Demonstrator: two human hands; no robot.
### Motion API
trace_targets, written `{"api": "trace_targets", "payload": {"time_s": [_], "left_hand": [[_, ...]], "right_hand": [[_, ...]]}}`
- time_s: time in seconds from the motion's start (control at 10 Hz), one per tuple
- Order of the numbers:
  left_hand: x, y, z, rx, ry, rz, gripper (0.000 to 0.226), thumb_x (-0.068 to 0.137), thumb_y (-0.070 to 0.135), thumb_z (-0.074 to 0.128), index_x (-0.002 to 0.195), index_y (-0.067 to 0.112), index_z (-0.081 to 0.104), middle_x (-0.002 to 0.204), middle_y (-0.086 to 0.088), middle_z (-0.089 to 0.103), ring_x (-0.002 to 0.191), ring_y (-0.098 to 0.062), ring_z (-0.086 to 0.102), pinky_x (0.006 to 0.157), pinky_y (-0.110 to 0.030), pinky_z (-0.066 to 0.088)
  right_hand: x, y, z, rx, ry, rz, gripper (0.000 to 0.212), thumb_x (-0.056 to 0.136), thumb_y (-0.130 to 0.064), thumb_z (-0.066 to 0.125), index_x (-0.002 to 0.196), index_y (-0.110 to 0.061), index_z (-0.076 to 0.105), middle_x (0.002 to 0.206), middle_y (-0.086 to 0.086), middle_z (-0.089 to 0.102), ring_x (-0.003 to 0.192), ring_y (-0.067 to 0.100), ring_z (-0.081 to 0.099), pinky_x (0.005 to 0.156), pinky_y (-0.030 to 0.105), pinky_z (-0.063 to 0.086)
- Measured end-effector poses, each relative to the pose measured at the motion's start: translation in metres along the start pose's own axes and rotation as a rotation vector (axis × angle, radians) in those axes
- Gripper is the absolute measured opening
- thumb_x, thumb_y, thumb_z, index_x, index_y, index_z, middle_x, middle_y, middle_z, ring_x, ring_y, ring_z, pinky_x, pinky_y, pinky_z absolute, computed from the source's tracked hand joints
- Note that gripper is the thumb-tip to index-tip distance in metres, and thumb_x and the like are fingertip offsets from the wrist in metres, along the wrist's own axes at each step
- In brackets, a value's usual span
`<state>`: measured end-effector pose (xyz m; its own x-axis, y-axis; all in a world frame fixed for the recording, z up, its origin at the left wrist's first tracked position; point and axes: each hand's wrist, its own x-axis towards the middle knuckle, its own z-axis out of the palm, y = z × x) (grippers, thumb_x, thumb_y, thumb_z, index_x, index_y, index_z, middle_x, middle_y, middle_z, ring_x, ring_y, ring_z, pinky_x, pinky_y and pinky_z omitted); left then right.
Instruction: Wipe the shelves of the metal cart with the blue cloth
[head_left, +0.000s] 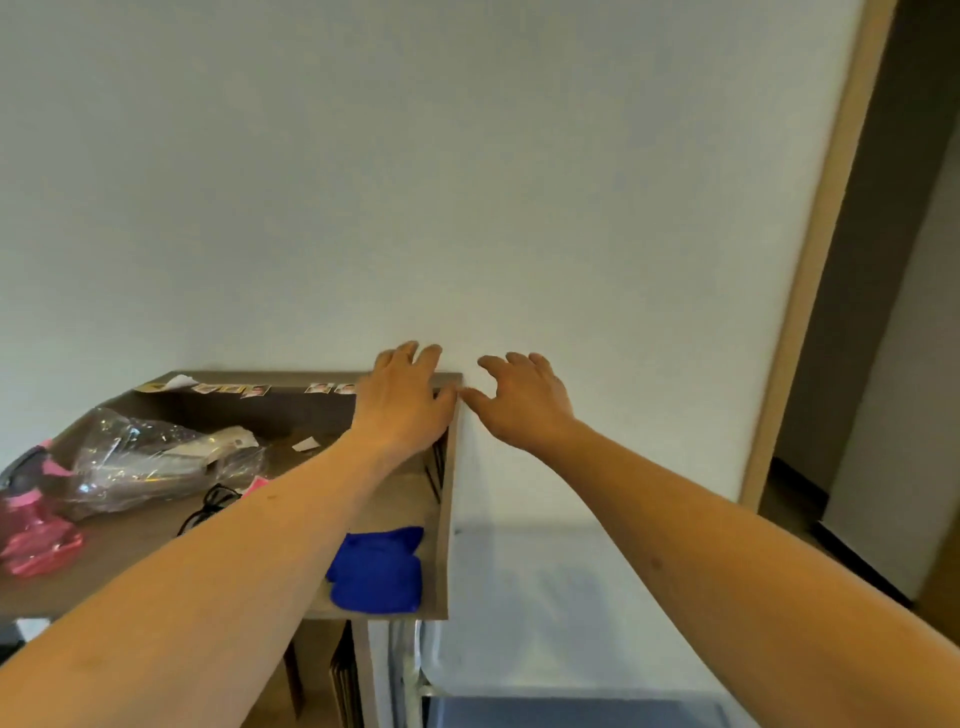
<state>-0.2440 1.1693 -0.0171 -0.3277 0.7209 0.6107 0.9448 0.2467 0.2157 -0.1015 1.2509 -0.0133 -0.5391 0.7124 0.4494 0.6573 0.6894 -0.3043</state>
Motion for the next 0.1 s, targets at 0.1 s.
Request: {"api": "trace_targets", "payload": {"time_s": [0.1], "left_hand": [[0.0080,0.0327,-0.0167,0.021,0.026,0.010,0.058,0.097,0.050,0.044,0.149,0.024,0.037,0.156,-0.007,0.036,0.142,-0.031,0.030,0.110,-0.051,0.033]], "right_hand": [[-0.0065,0.0104,-0.0471,-0.085,0.076,-0.025,0.062,0.097,-0.062,0.043,0.149,-0.029,0.041,0.155,0.005,0.042,0.147,0.031,0.026,0.117,0.050,0.027]]}}
